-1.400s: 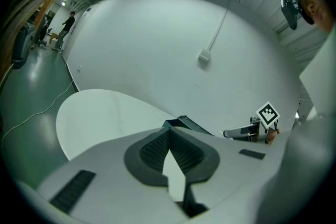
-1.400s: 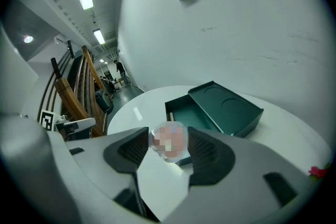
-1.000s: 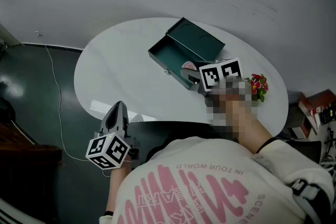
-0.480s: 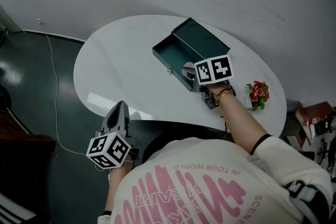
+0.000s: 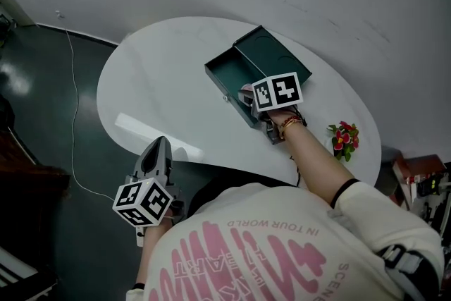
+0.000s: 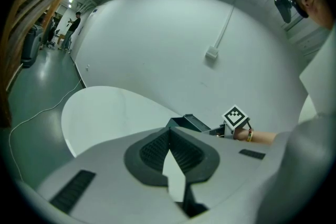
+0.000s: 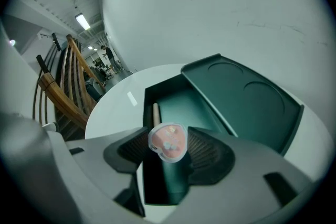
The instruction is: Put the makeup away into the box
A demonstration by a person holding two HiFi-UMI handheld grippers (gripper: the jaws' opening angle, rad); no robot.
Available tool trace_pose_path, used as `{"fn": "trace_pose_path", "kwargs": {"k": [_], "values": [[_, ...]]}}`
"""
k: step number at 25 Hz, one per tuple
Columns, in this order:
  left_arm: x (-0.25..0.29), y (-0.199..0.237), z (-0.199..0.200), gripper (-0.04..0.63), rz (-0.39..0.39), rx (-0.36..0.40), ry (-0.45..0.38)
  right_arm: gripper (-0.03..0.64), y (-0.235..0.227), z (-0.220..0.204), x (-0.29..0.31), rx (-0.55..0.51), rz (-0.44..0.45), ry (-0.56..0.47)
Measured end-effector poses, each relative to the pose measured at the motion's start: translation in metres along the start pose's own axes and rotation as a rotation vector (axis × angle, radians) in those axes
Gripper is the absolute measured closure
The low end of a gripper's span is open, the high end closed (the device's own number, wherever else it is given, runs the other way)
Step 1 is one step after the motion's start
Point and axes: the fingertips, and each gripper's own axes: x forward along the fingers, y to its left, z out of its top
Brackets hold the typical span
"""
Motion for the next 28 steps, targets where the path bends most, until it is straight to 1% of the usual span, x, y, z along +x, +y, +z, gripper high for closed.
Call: {"fn": "trace_pose_path", "kwargs": {"k": [4,7,10,13,17,23,28], "values": [[-0.008,0.002,-0.002,0.592,0.041,-0.023,-0.005,0.382,-0.003,0.007,0.012,-0.029,-0.003,0.012],[-0.014,0.004,0.000,0.592,0.069,-0.027,-0.014,0.382,-0.001,0.011,0.021,-0.071,-0.006,0.028],[-0.018,0.005,-0.002,0.592,0.086,-0.030,-0.016,0.382,-0.003,0.011,0.027,-0.089,-0.012,0.052],[-0.022,0.006,-0.006,0.592,0.095,-0.038,-0.017,0.380,-0.006,0.010,0.033,-0.087,-0.028,0.073],[-0.022,0.005,-0.009,0.592,0.100,-0.040,-0.015,0.380,-0.009,0.011,0.040,-0.052,-0.043,0.084],[-0.029,0.007,-0.010,0.592,0.122,-0.032,-0.020,0.380,-0.019,0.002,0.052,-0.119,-0.100,0.162],[-0.032,0.009,-0.010,0.592,0.135,-0.039,-0.027,0.379,-0.021,-0.004,0.057,-0.159,-0.122,0.206]]}}
